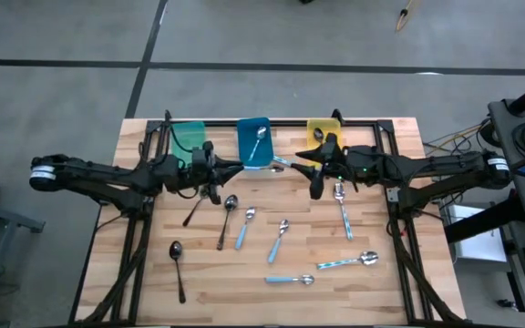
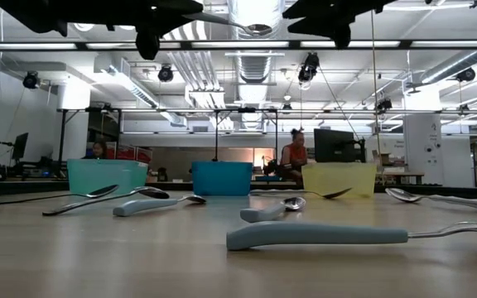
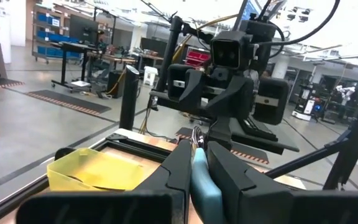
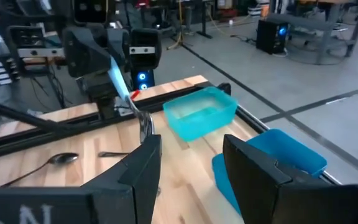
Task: Sort silverware by color (type)
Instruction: Put the blue spoon into the green bin
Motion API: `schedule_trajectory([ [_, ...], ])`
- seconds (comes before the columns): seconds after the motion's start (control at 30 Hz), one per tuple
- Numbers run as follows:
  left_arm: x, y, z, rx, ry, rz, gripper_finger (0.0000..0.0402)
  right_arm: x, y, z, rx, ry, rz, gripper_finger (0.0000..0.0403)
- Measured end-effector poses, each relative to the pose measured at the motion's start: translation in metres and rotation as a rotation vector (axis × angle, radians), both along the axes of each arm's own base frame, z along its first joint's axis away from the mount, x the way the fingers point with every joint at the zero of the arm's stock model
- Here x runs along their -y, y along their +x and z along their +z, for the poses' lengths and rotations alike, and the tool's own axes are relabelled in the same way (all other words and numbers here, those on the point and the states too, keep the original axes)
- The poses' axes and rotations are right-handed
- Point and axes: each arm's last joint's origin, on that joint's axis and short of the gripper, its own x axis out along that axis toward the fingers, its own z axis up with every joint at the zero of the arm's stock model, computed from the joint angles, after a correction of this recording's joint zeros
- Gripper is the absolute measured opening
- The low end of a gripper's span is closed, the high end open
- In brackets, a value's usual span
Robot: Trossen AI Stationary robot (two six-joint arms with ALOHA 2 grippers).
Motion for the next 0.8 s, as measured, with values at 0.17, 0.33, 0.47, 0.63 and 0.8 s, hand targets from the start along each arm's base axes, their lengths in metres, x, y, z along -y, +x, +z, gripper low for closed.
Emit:
schedule_trajectory([
  [0.17,0.000,0.001,-0.001,-0.004,-0.003,0.015,0.0021,-0.002,0.005,-0.007,-0.030,-0.017,0.050,0.0164],
  [0.33,0.000,0.001,-0.001,0.001,-0.003,0.018,0.0021,-0.001,0.023,-0.023,-0.068,-0.034,0.058,0.0164],
  [0.47,-0.001,0.001,-0.001,0.001,-0.002,0.034,0.0021,-0.002,0.035,-0.029,-0.038,-0.044,0.105,0.0164],
  [0.63,-0.001,0.001,-0.001,0.001,-0.002,0.035,0.0021,-0.001,0.039,-0.028,-0.001,-0.054,0.101,0.0164],
  [0.8,-0.001,0.002,-0.001,0.004,-0.001,0.035,0.0021,-0.001,0.039,-0.024,0.045,-0.058,0.100,0.0164],
])
